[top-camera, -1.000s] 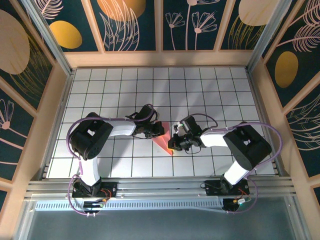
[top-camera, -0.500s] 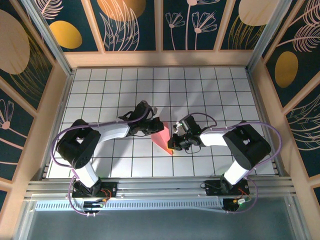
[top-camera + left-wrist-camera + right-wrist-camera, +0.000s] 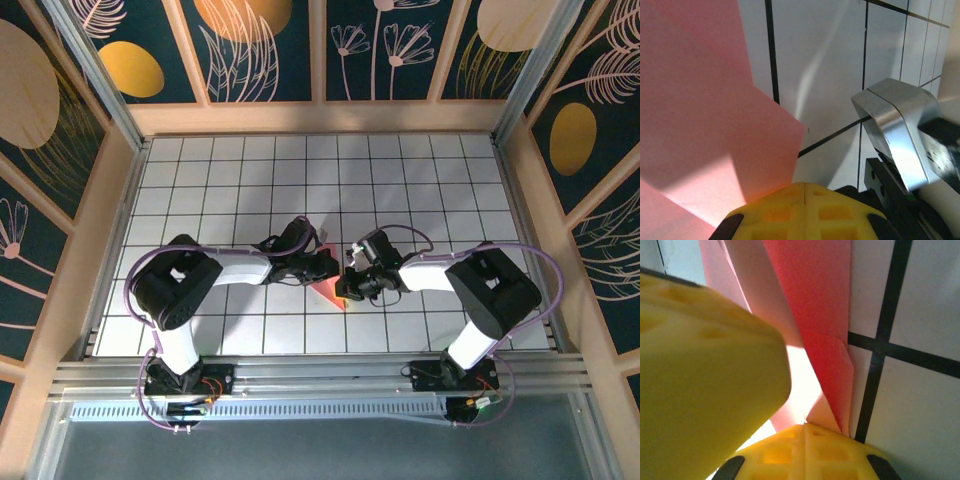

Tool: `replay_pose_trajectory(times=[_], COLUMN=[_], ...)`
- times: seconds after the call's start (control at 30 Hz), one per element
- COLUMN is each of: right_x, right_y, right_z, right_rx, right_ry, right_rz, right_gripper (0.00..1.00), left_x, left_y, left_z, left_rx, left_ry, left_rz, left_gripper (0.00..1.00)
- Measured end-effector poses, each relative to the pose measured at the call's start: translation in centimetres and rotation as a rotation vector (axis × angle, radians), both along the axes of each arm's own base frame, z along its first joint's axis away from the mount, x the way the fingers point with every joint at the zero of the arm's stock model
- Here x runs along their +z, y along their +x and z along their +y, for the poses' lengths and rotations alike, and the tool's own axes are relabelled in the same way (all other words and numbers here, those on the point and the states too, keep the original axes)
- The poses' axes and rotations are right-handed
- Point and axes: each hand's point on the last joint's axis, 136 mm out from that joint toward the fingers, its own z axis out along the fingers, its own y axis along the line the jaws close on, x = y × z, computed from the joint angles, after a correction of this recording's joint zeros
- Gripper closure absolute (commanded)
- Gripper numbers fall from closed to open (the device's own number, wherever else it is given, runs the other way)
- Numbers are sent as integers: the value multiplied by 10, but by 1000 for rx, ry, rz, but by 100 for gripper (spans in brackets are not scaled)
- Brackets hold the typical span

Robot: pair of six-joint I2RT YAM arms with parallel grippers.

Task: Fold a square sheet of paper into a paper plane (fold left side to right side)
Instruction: Fourth fold the wing at the center of the table.

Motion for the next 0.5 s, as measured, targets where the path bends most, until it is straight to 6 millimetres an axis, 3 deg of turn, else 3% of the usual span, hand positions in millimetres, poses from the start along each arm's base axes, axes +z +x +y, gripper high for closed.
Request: replay_pose_trajectory(times=[0.5], right_x=[0], right_y=[0], right_z=[-1], right_rx=[12], right_ry=[-8], right_rz=[-8], right_gripper=[100], left_x=[-20], left_y=[-2], left_z=[9], left_rx=[38], left_ry=[39], left_rz=[22], left_gripper=[100])
